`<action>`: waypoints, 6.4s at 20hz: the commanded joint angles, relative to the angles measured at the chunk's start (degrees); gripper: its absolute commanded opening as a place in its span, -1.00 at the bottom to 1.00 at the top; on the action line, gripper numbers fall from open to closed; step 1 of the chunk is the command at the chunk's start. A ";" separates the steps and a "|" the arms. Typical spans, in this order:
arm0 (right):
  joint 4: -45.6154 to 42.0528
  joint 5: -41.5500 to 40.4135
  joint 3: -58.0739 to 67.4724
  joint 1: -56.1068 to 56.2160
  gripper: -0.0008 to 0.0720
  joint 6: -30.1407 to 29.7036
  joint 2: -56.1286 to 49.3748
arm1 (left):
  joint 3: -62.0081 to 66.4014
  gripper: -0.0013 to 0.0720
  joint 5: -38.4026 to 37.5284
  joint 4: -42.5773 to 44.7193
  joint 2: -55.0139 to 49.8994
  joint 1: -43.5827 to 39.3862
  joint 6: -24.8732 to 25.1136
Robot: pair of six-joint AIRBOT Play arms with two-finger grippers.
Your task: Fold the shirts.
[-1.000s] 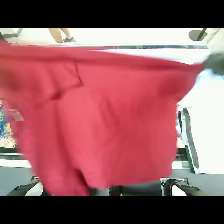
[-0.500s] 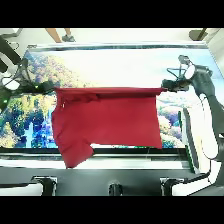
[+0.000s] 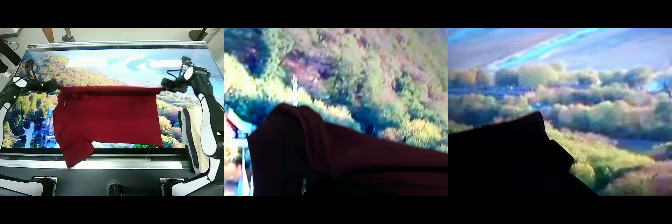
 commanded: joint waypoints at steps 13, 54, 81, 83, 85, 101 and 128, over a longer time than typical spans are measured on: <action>5.84 16.00 -7.87 -0.04 -0.56 -2.12 -2.40 | -4.28 -0.45 -25.24 1.09 -3.32 1.66 -3.15; 20.50 3.89 -52.76 -8.24 0.25 -6.78 22.40 | -56.35 -0.87 -14.91 -6.43 29.92 9.86 5.22; 24.02 -11.15 -14.62 -1.27 -0.88 0.79 -0.94 | -3.89 -0.87 -15.50 -14.34 -7.08 4.26 2.71; 25.44 -11.37 -14.62 -1.27 -0.88 0.79 -1.55 | -3.87 -0.82 -16.02 -14.64 -7.80 4.26 1.68; 25.35 -10.82 -14.58 -1.84 -0.19 0.57 -1.20 | -3.19 0.05 -17.14 -14.97 -7.52 4.61 1.70; 48.50 0.70 -14.08 -12.63 0.97 -12.35 -8.52 | 4.35 0.47 -26.29 -21.59 6.21 5.03 5.05; 36.81 17.31 -14.01 -5.62 -0.88 -5.49 22.25 | -5.97 -0.87 7.67 -30.29 -8.48 -36.11 -5.92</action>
